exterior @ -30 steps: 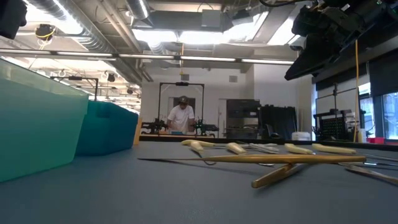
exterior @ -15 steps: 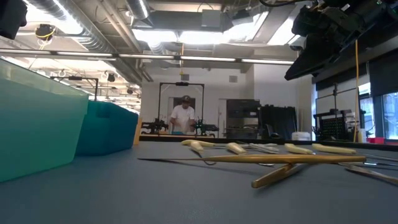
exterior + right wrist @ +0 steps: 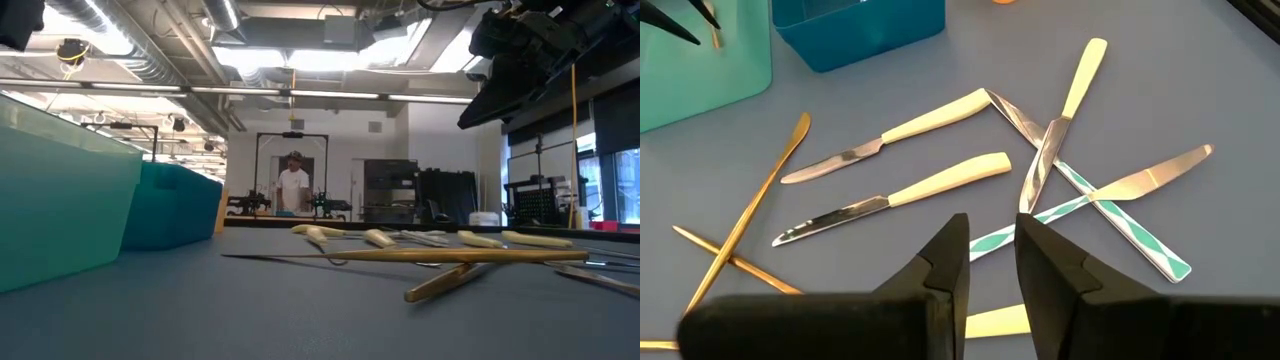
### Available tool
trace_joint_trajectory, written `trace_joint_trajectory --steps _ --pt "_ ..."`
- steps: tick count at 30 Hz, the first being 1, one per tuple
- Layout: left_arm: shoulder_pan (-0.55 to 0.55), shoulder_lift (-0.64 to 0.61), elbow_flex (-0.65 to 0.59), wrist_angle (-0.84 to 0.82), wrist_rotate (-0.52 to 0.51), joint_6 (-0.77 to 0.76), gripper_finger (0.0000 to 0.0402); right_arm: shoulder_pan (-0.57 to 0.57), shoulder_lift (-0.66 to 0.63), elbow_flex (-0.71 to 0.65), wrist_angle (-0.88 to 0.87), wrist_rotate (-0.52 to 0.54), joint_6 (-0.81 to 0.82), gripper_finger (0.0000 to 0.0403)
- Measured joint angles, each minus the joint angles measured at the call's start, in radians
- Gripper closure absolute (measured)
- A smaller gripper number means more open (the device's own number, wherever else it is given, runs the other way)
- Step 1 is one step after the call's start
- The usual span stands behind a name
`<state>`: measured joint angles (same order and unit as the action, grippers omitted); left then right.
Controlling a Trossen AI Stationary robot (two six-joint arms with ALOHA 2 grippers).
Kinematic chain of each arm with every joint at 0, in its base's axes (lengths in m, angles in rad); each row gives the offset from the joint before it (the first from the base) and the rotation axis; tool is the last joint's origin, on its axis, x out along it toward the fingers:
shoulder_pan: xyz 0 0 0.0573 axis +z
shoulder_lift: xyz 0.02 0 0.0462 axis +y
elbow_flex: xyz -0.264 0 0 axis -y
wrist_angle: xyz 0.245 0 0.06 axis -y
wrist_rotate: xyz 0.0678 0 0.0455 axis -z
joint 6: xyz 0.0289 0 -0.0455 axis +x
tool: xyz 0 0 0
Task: Sort silverware by color (type)
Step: Put the gold knife into the green bin
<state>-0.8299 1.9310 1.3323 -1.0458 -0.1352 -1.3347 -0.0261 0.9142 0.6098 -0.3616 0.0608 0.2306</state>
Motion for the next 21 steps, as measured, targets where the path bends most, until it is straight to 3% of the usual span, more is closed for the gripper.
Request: trace_joint_trajectory --steps 21 --pt "0.05 -0.198 0.001 0.013 -0.013 0.002 0.0268 0.0 0.0 0.0 0.001 0.0 0.0 0.0331"
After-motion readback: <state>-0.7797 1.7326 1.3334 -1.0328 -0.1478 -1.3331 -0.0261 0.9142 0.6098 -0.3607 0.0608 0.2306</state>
